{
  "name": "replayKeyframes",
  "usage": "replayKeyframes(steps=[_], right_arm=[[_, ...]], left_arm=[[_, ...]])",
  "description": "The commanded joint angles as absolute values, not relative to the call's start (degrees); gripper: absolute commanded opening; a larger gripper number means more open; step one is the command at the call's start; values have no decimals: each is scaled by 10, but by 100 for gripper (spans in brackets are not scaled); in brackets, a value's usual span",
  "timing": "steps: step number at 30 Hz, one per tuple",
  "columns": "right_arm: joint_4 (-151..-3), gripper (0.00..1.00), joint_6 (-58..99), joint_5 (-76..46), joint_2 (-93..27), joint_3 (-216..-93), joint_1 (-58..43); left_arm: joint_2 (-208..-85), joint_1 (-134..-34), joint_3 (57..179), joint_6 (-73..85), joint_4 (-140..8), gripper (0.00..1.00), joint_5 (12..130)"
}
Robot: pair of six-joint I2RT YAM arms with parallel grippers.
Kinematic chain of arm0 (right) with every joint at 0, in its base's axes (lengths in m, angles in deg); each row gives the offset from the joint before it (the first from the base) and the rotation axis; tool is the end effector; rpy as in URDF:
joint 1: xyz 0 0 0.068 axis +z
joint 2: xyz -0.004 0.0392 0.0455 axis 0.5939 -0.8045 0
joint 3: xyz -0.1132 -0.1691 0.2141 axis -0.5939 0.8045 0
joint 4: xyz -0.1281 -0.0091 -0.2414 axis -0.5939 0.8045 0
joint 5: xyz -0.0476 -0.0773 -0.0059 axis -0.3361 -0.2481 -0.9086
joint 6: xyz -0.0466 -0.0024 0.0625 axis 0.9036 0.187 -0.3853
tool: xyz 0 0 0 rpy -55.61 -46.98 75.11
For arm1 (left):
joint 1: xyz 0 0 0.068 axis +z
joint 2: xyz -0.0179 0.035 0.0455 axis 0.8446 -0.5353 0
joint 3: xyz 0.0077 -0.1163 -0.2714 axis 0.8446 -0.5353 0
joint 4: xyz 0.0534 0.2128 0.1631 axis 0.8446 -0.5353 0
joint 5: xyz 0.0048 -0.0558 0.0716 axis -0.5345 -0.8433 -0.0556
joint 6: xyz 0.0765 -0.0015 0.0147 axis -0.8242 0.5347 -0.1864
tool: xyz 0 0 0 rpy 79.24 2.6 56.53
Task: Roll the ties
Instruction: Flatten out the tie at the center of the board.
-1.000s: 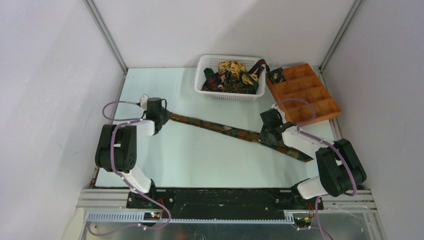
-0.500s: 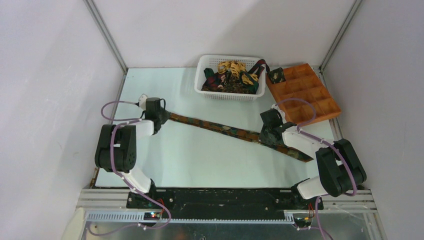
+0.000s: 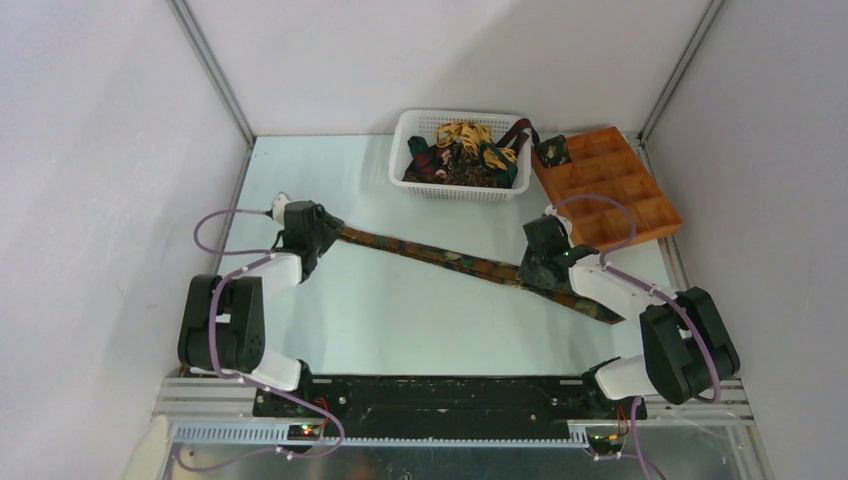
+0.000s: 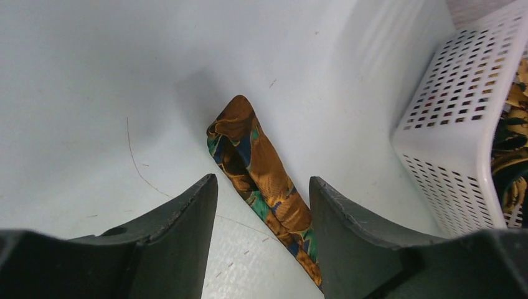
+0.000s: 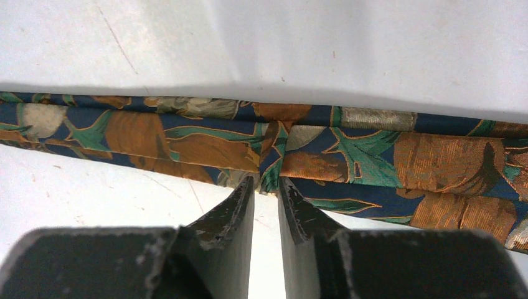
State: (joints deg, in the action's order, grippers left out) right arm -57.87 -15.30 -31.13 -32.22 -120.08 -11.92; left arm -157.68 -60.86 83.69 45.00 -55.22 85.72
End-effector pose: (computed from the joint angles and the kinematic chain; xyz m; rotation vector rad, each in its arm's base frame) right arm 0.2602 0.1079 0.1594 0.4664 2.5597 0.2413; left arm 0.3315 -0.0111 0.1627 -0.9571 2.0079 -0.4029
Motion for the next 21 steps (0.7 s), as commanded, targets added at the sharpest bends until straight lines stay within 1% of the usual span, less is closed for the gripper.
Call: replayKeyframes(steps=[1, 3, 13, 17, 21], right_arm=[[-579, 26, -148, -303, -291, -1202, -121], [-577, 27, -147, -300, -285, -1202, -122], [-569, 28, -142, -294, -260, -1202, -123], [-569, 28, -142, -291, -256, -1202, -124], [-571, 28, -140, -288, -254, -1202, -127]], left_arm=[[-1532, -603, 824, 455, -559, 62, 865], [-1535, -602, 826, 455, -567, 62, 869], [-1606, -599, 870, 465, -594, 66, 877], [-1627, -599, 888, 467, -594, 62, 884], [-1644, -599, 903, 468, -591, 61, 890]])
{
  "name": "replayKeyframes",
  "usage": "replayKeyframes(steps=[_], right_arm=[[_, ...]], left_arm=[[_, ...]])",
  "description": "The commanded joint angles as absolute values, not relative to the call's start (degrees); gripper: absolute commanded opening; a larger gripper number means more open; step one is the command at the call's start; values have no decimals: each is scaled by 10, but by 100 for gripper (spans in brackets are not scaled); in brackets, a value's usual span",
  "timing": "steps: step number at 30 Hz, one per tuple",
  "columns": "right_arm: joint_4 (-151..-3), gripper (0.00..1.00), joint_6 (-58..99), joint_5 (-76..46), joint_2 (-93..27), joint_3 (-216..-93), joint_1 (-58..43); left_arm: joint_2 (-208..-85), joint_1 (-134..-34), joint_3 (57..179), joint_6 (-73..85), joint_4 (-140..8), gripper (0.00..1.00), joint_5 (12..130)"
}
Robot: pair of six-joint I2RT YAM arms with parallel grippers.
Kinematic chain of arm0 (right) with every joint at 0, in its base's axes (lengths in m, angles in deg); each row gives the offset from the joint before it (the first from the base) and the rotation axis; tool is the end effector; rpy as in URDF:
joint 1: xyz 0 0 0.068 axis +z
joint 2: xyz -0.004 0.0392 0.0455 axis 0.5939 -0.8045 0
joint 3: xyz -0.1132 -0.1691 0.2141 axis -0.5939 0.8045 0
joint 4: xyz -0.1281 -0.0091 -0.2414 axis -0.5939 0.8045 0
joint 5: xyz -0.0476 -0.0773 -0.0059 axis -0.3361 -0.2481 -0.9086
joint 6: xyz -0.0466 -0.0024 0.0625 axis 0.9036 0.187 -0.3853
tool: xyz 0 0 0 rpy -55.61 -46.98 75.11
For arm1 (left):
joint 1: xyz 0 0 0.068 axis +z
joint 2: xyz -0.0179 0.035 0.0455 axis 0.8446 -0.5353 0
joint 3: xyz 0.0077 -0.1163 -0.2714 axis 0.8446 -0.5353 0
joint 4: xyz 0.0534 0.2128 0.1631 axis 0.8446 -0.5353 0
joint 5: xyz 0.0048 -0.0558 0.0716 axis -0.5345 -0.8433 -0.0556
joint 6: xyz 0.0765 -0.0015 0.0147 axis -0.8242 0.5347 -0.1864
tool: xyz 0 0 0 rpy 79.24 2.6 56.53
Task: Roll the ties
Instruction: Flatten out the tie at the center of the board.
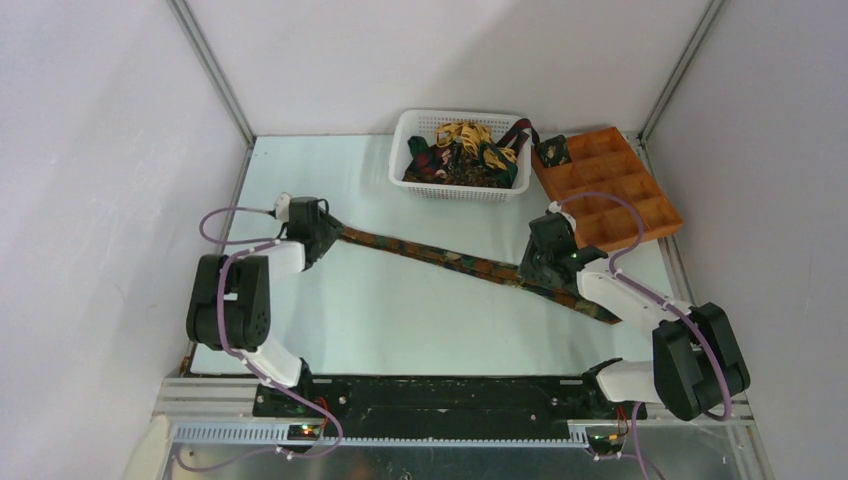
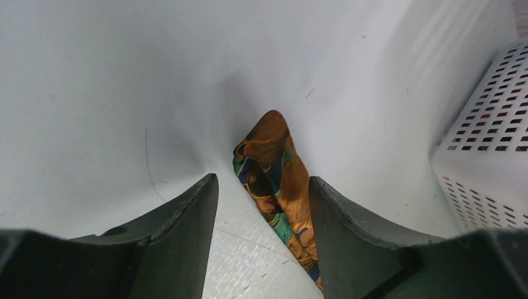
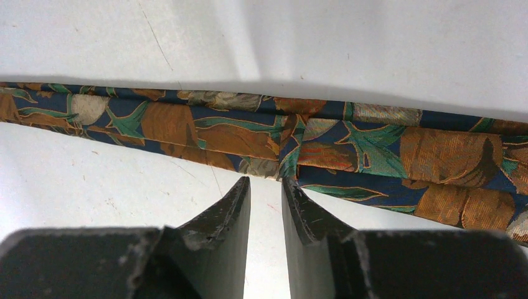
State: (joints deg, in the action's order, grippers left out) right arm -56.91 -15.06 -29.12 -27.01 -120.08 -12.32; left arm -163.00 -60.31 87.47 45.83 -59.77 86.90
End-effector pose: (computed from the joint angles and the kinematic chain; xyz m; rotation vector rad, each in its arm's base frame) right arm 0.2537 0.1054 0.1813 0.4538 2.5082 0.3266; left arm 0.3445 -0.0072 0.1458 -1.0256 2.0819 -0.3326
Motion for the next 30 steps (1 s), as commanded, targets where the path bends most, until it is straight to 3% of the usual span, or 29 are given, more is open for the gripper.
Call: replayKeyframes(steps=[1, 8, 13, 17, 20, 23, 30], right_arm=[[-571, 28, -139, -287, -254, -1202, -128], [-569, 28, -138, -284, -254, -1202, -135], [-562, 28, -138, -286, -245, -1202, -143], [-557, 29, -138, -285, -246, -1201, -149], [-555, 36, -135, -279, -253, -1202, -151], [-554, 40, -137, -277, -260, -1202, -151], [-569, 39, -138, -272, -292, -1202, -151]], left_arm=[[-1647, -599, 907, 468, -591, 59, 892], [-1660, -598, 916, 462, -590, 50, 898], [-1663, -598, 917, 455, -586, 28, 900], [-1665, -598, 917, 450, -581, 16, 900], [-1666, -598, 917, 445, -578, 10, 899], [-1665, -598, 917, 441, -575, 10, 897], [-1664, -598, 916, 441, -576, 39, 896]])
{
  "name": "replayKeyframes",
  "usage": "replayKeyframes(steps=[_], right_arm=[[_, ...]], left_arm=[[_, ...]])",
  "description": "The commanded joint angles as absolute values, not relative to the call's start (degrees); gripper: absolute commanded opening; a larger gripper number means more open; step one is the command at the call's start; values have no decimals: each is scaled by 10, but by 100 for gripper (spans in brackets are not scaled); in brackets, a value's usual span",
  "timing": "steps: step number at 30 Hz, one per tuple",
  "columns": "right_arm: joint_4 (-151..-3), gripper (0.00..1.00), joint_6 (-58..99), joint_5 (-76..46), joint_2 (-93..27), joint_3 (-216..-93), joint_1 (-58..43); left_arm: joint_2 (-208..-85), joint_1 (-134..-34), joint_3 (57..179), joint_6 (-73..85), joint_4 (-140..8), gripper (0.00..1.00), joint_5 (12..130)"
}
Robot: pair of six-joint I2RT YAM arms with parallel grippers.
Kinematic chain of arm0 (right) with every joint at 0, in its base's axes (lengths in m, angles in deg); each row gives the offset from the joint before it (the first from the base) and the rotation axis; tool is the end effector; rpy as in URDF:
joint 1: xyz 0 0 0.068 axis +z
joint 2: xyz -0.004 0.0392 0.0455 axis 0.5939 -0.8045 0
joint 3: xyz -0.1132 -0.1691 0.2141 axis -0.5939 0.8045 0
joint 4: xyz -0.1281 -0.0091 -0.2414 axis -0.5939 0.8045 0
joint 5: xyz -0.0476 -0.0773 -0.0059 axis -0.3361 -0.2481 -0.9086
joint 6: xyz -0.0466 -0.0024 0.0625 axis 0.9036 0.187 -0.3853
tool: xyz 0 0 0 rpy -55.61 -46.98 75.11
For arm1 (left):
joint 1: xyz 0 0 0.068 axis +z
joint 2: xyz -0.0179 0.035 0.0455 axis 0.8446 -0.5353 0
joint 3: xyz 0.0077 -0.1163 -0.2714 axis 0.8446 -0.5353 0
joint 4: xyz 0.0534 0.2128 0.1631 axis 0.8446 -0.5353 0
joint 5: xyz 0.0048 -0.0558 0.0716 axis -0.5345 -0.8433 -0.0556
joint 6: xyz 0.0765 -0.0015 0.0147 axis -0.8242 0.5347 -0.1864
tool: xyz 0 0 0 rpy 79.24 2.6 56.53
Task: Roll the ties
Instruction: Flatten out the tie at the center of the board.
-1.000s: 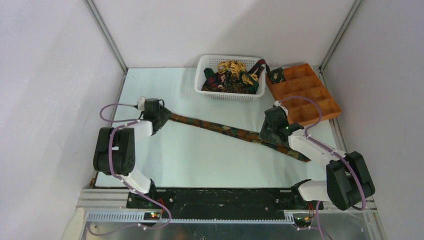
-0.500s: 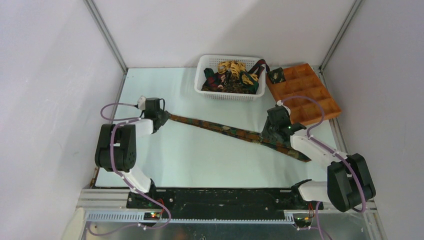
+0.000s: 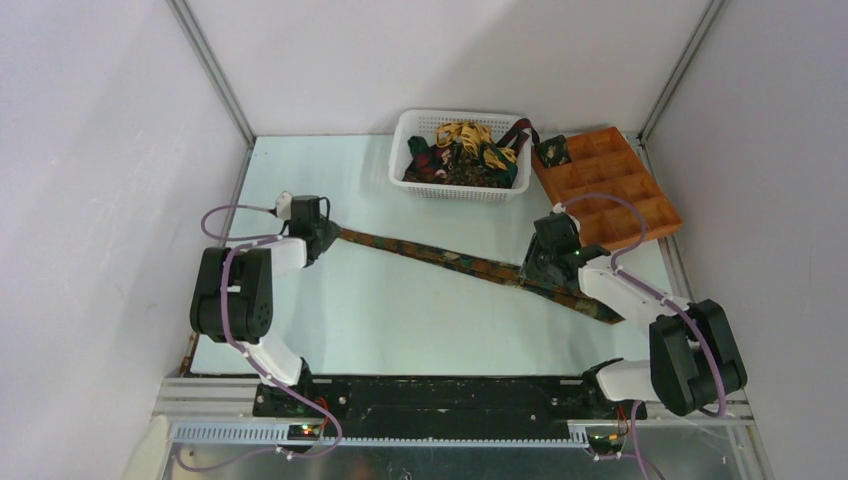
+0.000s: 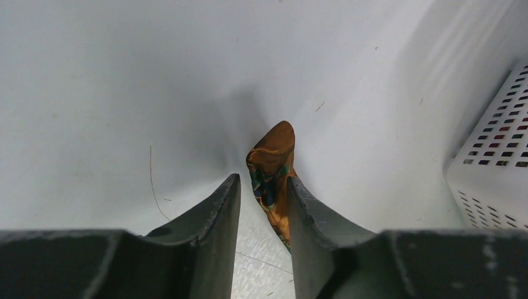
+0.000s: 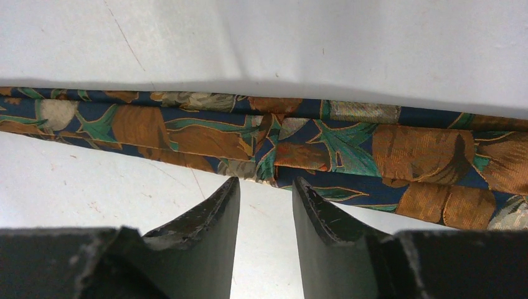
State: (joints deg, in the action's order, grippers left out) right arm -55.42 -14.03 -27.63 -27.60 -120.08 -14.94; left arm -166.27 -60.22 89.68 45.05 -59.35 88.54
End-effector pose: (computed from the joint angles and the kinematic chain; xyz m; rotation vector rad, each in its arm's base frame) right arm 0.2555 0.0944 0.1765 0.4832 2.5417 0.3088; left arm 0.3567 -0.0053 0.1399 -1.0259 2.0834 -0.2885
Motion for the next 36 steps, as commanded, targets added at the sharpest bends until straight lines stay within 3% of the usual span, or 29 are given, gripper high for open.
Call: replayKeyframes(steps=[1, 4, 14, 20, 26, 36], right_arm=[[-573, 39, -138, -273, -298, -1202, -150], [-581, 38, -137, -276, -311, -1202, -151], [-592, 26, -143, -293, -342, -1202, -151], [-572, 9, -152, -321, -332, -1202, -151], [-519, 0, -168, -356, -297, -1202, -155], [-389, 0, -206, -443, -175, -1171, -205]], left_arm=[[-1663, -598, 915, 442, -577, 42, 895], [-1660, -598, 912, 444, -576, 48, 893], [-1633, -598, 893, 451, -566, 51, 880], [-1619, -598, 886, 450, -564, 51, 873], [-1605, -598, 869, 453, -541, 51, 860], [-1590, -599, 849, 454, -524, 50, 845]])
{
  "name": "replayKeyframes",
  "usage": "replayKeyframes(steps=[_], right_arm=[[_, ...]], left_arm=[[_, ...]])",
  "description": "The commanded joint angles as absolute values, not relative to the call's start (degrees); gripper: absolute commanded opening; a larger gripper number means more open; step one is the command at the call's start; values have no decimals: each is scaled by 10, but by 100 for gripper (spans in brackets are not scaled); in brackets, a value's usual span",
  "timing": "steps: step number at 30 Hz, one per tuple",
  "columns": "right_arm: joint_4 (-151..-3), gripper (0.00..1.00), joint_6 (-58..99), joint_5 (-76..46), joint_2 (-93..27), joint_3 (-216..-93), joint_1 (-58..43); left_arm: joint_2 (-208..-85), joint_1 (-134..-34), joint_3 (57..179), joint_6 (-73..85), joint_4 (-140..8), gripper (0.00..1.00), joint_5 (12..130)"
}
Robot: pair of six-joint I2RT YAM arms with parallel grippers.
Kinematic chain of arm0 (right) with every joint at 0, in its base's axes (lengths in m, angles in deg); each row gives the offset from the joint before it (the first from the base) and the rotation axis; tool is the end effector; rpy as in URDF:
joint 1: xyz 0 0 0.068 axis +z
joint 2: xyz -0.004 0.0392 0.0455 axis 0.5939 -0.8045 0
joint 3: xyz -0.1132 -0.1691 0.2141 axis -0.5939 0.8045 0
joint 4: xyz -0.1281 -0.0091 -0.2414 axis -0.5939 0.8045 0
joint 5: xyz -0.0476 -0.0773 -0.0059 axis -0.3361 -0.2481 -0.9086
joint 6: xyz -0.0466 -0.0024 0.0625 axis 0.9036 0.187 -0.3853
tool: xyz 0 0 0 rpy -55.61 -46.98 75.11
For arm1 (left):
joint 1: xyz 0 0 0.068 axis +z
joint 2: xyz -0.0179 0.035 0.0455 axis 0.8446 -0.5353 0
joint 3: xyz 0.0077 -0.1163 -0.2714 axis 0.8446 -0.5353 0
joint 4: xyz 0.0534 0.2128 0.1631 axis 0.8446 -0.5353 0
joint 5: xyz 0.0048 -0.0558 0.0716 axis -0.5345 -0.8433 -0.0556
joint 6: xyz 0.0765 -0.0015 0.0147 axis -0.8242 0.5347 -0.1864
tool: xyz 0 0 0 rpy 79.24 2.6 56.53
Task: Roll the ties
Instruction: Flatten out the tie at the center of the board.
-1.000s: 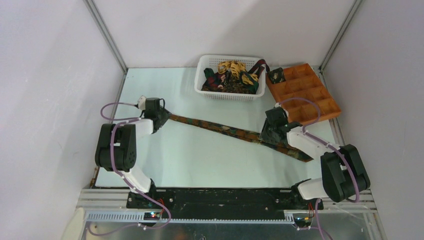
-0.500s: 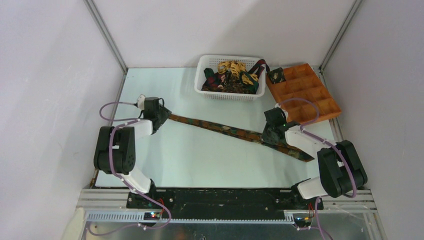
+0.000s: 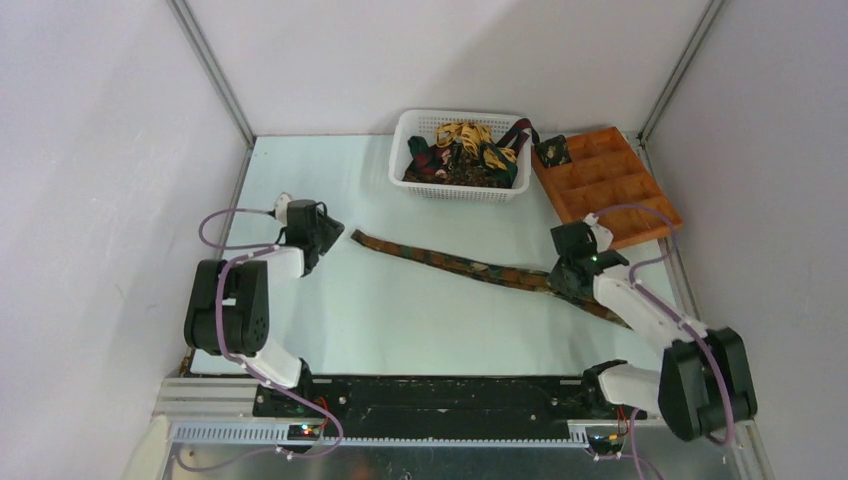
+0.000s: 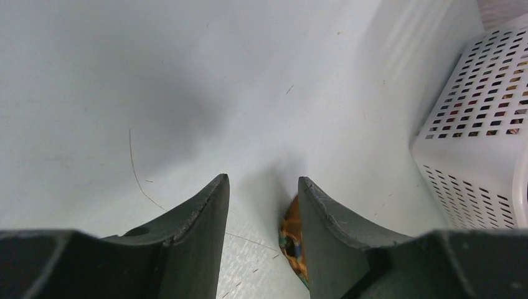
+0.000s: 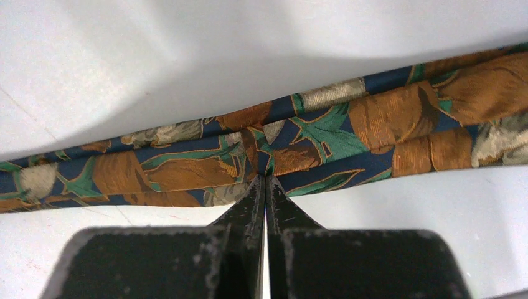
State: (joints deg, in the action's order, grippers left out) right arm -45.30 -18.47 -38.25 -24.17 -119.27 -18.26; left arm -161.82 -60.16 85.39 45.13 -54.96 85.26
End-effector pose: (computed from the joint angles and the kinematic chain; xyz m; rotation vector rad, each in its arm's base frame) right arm 0.2365 0.0588 0.1761 0.7093 2.5245 0.0149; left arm 0.3423 -0.0081 0.1498 -0.9814 2.0381 -0.3883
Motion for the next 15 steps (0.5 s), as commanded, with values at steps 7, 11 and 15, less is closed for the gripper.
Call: replayKeyframes(steps=[7, 11, 15], right_arm=[[-351, 0, -166, -424, -45, -1135, -309], [-354, 0, -166, -397, -18, -1127, -330], [-353, 10, -168, -386, -22, -1126, -338]], left_arm=[[-1581, -599, 841, 450, -523, 50, 840], [-1575, -599, 838, 449, -525, 50, 838], [-1564, -599, 833, 446, -527, 51, 838]])
